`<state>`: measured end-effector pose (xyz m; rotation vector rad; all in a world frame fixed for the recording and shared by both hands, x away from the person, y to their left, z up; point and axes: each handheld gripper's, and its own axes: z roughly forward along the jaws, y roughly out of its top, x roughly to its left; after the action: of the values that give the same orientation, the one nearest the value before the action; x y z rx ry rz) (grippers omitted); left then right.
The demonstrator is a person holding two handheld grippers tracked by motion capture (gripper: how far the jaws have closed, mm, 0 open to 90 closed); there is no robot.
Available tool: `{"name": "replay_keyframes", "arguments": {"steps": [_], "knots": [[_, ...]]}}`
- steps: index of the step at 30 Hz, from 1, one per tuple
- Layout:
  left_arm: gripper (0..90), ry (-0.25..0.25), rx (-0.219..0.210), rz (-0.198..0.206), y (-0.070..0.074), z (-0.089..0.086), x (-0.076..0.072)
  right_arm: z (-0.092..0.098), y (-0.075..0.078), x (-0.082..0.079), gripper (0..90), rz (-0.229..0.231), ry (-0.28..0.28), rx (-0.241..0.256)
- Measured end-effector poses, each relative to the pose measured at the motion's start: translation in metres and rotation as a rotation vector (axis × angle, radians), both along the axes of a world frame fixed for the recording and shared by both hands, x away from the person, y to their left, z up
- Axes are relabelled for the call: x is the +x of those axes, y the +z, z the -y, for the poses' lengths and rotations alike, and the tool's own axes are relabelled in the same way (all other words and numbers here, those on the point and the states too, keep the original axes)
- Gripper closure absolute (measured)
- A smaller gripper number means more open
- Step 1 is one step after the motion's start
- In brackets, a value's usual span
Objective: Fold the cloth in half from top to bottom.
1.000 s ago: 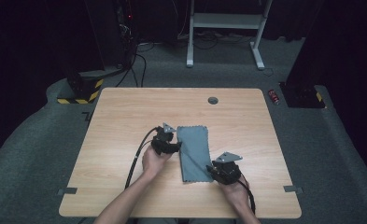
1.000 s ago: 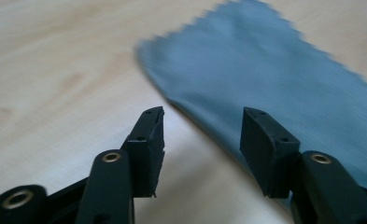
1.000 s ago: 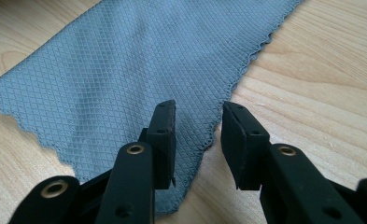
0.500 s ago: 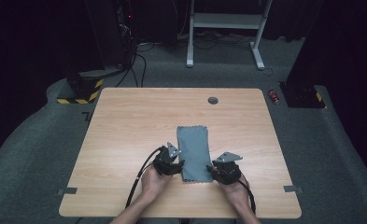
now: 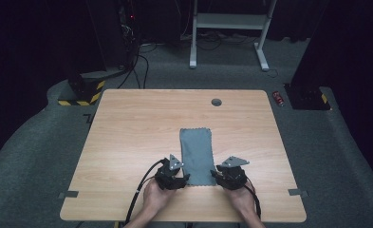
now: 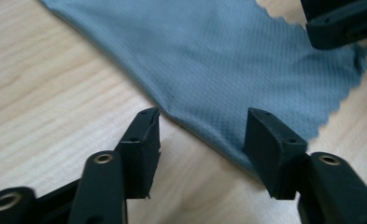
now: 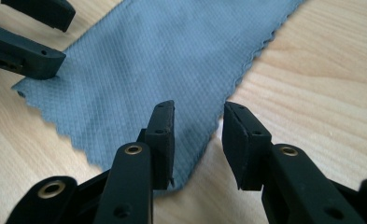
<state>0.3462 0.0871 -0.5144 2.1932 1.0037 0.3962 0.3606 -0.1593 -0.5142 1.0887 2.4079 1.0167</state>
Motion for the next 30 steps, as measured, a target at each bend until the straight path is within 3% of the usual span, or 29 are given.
{"name": "replay_keyframes", "arguments": {"steps": [2, 6, 12, 21, 24, 27, 30], "knots": [[58.3, -0.016, -0.014, 0.01, -0.002, -0.001, -0.004, 0.0, -0.002, -0.001, 66.6, -0.02, 0.002, -0.009], [76.0, -0.058, -0.027, 0.005, -0.002, -0.002, -0.007, -0.002, -0.002, -0.005, 77.4, -0.019, 0.026, -0.012], [88.3, -0.082, -0.035, -0.015, -0.001, -0.007, -0.009, -0.006, -0.002, -0.01, 85.8, -0.026, 0.056, -0.02], [89.3, -0.077, -0.043, -0.051, 0.0, -0.036, -0.027, -0.027, -0.001, -0.035, 86.6, -0.028, 0.149, -0.026], [88.8, -0.069, -0.066, -0.068, 0.0, -0.043, -0.031, -0.035, -0.001, -0.041, 83.6, -0.031, 0.172, -0.036], [76.5, -0.056, -0.084, -0.074, 0.0, -0.046, -0.025, -0.035, 0.001, -0.037, 77.7, -0.059, 0.178, -0.007], [67.2, -0.028, -0.09, -0.041, 0.005, -0.046, -0.01, -0.03, 0.008, -0.023, 77.3, -0.044, 0.135, 0.006]]}}
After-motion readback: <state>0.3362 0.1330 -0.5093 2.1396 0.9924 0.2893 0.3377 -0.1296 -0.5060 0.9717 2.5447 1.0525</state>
